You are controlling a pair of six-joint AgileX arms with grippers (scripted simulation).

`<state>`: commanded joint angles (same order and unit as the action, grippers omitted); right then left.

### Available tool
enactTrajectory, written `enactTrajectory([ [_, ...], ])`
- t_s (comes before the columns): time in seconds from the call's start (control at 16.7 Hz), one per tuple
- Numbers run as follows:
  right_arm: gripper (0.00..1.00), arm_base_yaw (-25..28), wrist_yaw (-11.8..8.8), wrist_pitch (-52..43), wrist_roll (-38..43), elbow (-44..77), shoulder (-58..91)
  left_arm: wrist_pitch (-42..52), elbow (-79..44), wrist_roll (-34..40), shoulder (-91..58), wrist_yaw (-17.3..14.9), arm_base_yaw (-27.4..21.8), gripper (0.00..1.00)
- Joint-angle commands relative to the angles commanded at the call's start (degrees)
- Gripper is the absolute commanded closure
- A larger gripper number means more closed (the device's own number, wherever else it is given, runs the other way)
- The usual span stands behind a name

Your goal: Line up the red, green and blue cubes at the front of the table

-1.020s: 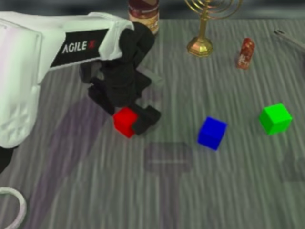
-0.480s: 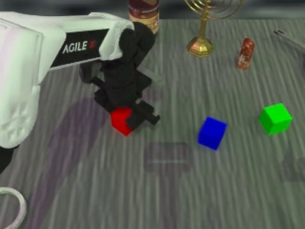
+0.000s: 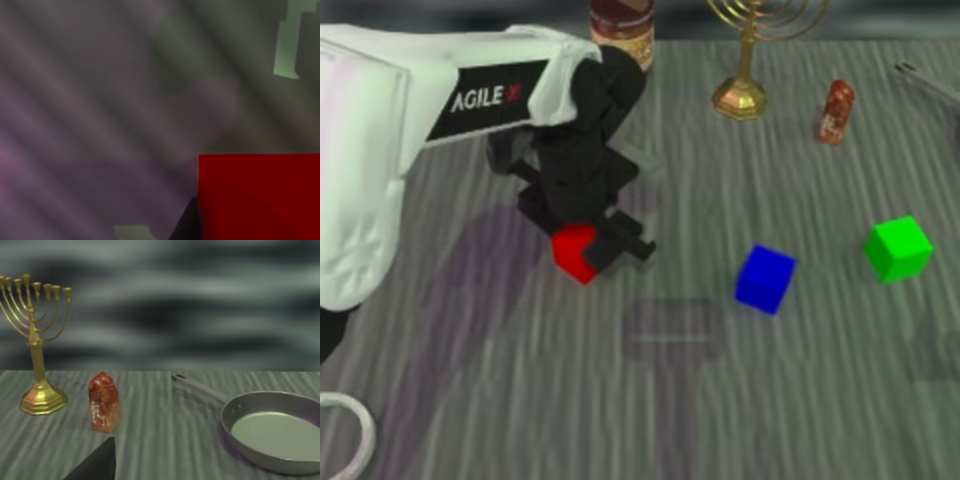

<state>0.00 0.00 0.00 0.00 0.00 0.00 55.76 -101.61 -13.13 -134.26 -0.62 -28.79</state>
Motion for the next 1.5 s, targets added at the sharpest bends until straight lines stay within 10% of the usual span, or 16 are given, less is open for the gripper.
enactTrajectory([
  [0.9, 0.00, 0.00, 0.00, 0.00, 0.00, 0.00, 0.00, 12.93, -8.04, 2.13, 4.69, 0.14, -0.02, 1.00],
  [1.5, 0.00, 0.00, 0.00, 0.00, 0.00, 0.00, 0.00, 8.27, 17.55, 38.57, 23.66, 1.16, -9.89, 1.00],
])
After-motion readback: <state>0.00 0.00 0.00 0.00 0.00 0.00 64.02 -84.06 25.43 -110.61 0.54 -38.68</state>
